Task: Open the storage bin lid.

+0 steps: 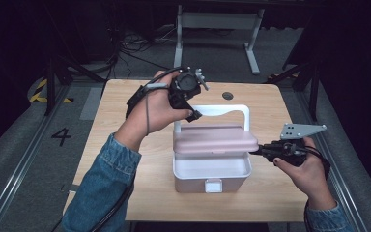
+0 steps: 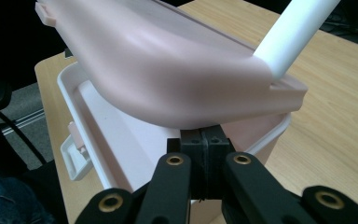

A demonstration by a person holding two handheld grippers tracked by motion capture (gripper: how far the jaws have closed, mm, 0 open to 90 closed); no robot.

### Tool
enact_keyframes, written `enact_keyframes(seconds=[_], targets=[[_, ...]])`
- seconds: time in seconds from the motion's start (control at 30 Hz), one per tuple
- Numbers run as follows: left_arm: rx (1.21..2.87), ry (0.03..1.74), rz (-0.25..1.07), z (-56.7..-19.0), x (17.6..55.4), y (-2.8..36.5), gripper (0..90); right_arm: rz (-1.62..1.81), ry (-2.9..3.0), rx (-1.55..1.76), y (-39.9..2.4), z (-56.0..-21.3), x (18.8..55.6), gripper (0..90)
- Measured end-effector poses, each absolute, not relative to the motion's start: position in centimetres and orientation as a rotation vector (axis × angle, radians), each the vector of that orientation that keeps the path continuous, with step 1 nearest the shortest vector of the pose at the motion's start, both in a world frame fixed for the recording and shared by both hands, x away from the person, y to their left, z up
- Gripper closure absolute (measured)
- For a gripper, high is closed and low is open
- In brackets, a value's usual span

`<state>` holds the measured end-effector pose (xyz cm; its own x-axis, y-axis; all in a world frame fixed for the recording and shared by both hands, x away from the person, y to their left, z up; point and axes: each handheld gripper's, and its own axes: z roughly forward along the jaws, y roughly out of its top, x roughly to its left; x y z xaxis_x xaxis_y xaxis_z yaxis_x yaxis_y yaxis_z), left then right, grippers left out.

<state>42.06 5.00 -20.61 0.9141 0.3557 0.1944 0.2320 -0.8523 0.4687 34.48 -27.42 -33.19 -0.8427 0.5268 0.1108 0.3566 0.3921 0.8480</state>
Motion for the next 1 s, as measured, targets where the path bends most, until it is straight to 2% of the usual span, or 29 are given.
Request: enact_keyframes(seconds=[0.17, 0.63, 0.77, 1.0], targets=[[2.601, 0.486, 0.435, -20.2, 41.2, 7.6, 37.8, 1.468, 2.44, 0.782, -27.3, -32.7, 34.7, 90.0], [2.529, 0.587, 0.423, -22.2, 40.3, 12.6, 37.9, 1.501, 2.373, 0.772, -26.8, -31.5, 35.7, 90.0], [2.495, 0.576, 0.38, -23.0, 40.0, 13.6, 37.8, 1.505, 2.361, 0.773, -26.8, -31.2, 36.0, 90.0], [2.454, 0.529, 0.388, -24.5, 38.9, 14.1, 37.8, 1.514, 2.346, 0.79, -26.8, -30.9, 36.3, 90.0]])
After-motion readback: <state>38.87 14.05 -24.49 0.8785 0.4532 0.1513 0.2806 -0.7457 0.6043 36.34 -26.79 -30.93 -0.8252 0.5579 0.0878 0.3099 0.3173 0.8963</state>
